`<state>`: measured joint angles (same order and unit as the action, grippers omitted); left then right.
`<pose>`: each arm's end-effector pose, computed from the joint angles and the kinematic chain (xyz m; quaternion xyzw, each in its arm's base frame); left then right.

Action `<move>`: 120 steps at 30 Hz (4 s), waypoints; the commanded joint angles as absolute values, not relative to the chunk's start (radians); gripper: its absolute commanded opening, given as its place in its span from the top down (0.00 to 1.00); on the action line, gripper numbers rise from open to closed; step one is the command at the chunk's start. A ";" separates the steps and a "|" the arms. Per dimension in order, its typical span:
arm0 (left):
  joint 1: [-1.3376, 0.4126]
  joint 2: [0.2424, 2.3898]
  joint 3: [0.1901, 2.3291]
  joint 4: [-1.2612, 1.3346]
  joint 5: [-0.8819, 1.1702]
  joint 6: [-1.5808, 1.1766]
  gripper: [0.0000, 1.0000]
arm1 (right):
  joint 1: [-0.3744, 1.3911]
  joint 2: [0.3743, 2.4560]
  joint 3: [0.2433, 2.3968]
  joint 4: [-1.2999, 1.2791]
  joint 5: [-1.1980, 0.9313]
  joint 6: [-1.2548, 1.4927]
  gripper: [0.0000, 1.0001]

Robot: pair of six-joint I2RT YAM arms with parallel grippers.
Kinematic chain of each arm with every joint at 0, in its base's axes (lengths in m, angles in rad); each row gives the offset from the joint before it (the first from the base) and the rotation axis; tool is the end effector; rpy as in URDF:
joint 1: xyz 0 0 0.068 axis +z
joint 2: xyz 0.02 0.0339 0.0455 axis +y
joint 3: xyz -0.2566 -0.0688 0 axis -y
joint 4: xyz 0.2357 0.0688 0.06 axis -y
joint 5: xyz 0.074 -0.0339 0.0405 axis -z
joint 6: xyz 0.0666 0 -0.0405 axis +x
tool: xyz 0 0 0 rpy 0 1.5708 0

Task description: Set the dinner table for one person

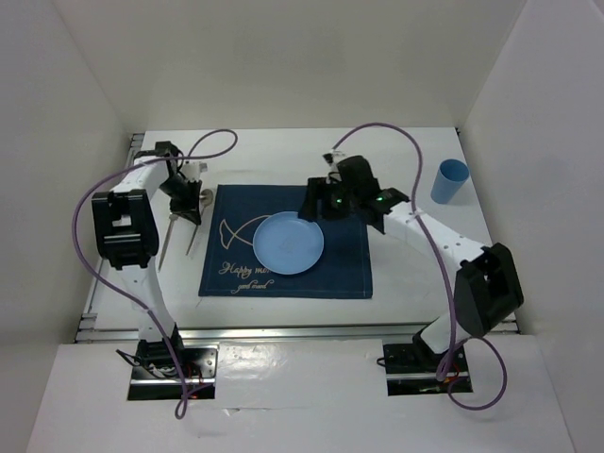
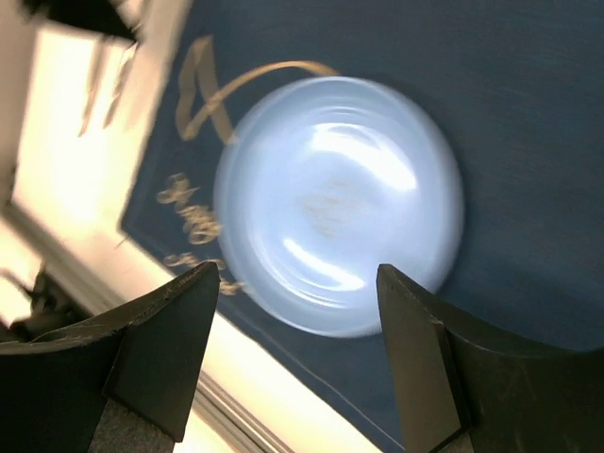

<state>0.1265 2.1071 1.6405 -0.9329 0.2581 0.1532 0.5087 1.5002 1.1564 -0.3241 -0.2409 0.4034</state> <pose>0.4111 0.0351 0.1453 0.0242 0.9878 -0.1151 0.1019 0.3005 0.1858 0.2606 -0.0994 0.8893 0.2878 0.3412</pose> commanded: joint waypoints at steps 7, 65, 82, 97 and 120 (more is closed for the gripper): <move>0.126 1.755 1.583 -0.795 0.442 -0.098 1.00 | 0.831 1.733 1.314 0.149 -0.207 0.537 0.26; 0.164 1.448 1.440 -0.727 0.278 -0.077 0.35 | 0.358 1.610 1.111 -0.012 -0.834 0.844 1.00; 0.175 1.437 1.396 -0.718 0.275 -0.048 0.35 | 0.146 1.644 0.784 -0.118 -1.031 0.655 1.00; 0.175 1.419 1.387 -0.727 0.275 -0.048 0.35 | 0.127 1.858 0.819 -0.087 -1.032 0.578 0.94; 0.175 1.419 1.378 -0.727 0.284 -0.029 0.35 | 0.118 1.687 0.819 -0.360 -0.810 0.557 0.50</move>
<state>0.1734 1.4532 1.3808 -0.7330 0.2680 -0.0513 0.1246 1.7561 0.7876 -0.2775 -0.8654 0.5739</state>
